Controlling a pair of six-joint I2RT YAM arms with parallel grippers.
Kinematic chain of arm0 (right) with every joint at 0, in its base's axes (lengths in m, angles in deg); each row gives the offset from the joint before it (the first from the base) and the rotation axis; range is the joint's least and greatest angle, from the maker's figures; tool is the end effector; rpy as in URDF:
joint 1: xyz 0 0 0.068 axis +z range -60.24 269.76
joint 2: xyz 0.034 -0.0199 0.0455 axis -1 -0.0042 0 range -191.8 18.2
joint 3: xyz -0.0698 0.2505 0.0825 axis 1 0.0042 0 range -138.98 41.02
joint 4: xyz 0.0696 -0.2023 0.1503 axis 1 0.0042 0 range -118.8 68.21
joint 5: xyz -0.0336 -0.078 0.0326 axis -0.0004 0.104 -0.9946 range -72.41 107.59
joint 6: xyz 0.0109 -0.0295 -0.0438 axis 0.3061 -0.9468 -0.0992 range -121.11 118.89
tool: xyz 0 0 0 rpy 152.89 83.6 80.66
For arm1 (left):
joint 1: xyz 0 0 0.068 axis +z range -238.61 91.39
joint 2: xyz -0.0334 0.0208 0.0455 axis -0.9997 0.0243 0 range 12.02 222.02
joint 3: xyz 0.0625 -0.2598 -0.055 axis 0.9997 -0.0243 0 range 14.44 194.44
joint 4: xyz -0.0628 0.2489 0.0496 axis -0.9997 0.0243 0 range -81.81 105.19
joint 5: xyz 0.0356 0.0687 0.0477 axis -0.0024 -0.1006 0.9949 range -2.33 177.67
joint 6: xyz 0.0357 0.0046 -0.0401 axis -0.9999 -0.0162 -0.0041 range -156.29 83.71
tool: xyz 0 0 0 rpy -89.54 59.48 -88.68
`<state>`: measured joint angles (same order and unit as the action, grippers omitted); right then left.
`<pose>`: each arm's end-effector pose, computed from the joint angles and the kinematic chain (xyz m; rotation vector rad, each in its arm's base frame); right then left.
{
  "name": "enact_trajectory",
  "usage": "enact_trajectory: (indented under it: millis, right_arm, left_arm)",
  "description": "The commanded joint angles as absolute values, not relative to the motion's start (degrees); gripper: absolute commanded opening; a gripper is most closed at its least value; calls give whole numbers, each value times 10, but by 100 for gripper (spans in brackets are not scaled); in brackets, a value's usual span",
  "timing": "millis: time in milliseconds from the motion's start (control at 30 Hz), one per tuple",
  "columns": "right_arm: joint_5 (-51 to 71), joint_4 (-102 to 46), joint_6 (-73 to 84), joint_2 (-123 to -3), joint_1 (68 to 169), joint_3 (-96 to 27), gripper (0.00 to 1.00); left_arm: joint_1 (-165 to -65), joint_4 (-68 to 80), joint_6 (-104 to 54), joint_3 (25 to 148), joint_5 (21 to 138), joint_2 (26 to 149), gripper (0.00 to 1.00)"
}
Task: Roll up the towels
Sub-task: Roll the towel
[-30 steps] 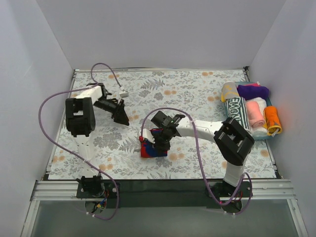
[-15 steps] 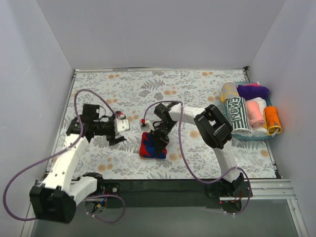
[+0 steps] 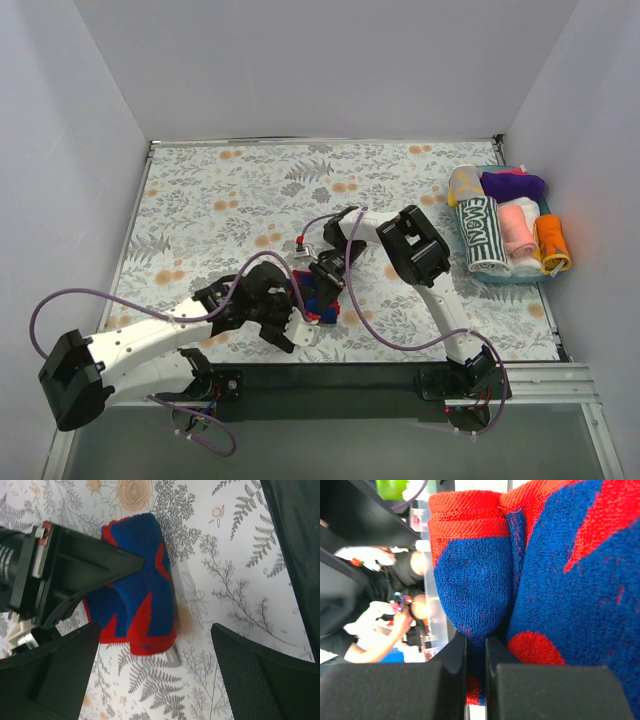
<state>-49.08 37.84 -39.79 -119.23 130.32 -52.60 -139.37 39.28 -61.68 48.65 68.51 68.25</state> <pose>0.2842 0.2863 0.0831 1.2855 -1.9903 -1.5403 0.1095 -0.1526 0.2107 1.6666 1.8970 -0.5998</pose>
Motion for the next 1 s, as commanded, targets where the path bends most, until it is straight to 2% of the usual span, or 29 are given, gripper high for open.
enact_trajectory:
  millis: [0,133,233,300,333,367,400,533,600,767,867,967]
  right_arm:
    - [-487,422,-452,-1218,1298,-551,1]
    - [-492,447,-475,-1226,1298,-561,1]
    - [-492,457,-488,-1229,1298,-564,1]
    - [-493,462,-490,-1230,1298,-564,1]
    - [-492,462,-489,-1230,1298,-564,1]
    - [-491,463,-487,-1229,1298,-564,1]
    - [-489,463,-484,-1228,1296,-564,3]
    - [-473,460,-464,-1202,1282,-574,28]
    - [-454,458,-446,-1190,1265,-607,35]
    - [-347,438,-350,-1148,1205,-735,58]
    - [-265,429,-336,-1115,1175,-809,64]
    - [-202,386,-336,-1042,1152,-767,65]
  left_arm:
    - [-1434,311,-587,492,768,735,85]
    - [-1463,247,-579,497,815,808,75]
    - [-1465,220,-578,492,841,848,72]
    - [-1468,210,-580,488,845,873,63]
    - [-1470,217,-580,490,842,880,56]
    - [-1471,226,-576,493,837,887,44]
    - [-1471,236,-574,494,829,892,38]
    - [-1471,338,-559,515,761,896,27]
    - [-1471,368,-545,531,734,901,23]
    - [-1466,438,-529,564,708,911,22]
    - [-1456,481,-521,598,673,932,22]
    - [-1424,525,-528,640,627,972,22]
